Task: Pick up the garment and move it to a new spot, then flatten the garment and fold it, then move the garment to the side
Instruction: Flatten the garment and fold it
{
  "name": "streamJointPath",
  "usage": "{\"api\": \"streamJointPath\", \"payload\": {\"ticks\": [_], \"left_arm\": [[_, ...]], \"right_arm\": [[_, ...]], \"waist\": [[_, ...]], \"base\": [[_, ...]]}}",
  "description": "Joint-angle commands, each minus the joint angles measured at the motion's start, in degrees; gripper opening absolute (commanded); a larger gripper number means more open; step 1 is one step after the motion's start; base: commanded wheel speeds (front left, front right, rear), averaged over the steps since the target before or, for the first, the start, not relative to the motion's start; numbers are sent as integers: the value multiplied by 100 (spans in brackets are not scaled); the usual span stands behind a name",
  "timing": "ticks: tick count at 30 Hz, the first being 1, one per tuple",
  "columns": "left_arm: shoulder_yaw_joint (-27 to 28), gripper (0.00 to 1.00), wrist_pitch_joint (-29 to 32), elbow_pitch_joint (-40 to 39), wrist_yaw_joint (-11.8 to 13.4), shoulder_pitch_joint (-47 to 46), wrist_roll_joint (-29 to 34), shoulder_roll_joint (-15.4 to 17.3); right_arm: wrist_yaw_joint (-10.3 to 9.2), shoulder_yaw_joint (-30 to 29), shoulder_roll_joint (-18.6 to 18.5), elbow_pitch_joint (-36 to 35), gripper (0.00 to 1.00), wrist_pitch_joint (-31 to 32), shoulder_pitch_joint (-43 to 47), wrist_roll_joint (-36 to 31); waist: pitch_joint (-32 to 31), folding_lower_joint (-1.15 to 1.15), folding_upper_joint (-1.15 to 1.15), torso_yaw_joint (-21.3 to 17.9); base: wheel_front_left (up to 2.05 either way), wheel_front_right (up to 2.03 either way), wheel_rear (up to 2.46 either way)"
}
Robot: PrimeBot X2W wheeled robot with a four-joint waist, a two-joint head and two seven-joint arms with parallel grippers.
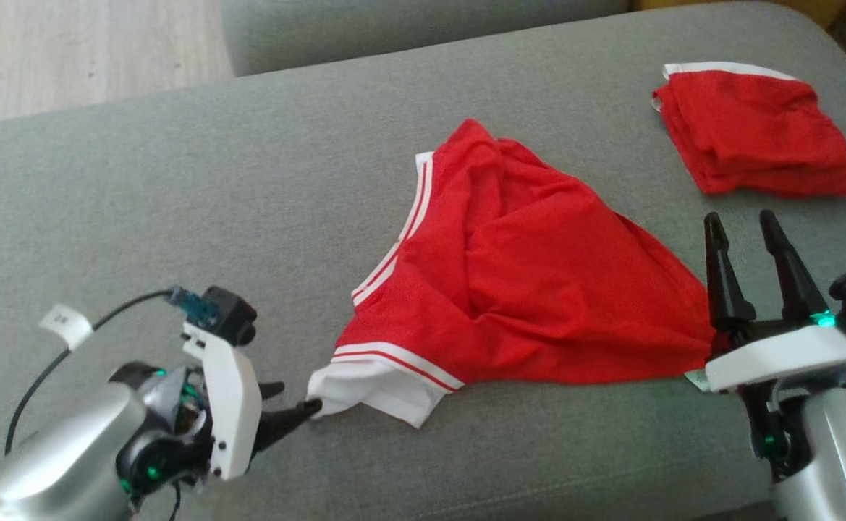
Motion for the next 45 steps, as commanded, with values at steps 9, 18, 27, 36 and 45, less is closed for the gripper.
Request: {"api": "streamJointPath", "payload": {"ticks": [9,18,27,36,45], "left_arm": [[-541,100,-284,659,-36,-901,-619,73],[-931,0,-414,774,-36,-1125,-1257,83],[-801,0,514,566,-36,-1016,-2749,423],[-783,0,979,486,402,-521,-3434,767],[-686,100,279,1267,392,-487,-3163,483]], "right_arm": [[-4,121,-137,-26,100,-109,-278,105],[-4,63,-122,62,100,-155,-265,97],[-4,-28,-104,59,100,-117,-143,32],[-4,-81,-97,-54,100,-20,-59,7],[-4,-50,-142,-107,100,37,-119,24]], "waist": [[117,0,0,-235],[39,0,0,-95],[-207,0,0,221],[-193,0,0,316],[-127,0,0,264]], "base": [[0,0,0],[0,0,0],[0,0,0],[0,0,0],[0,0,0]]}}
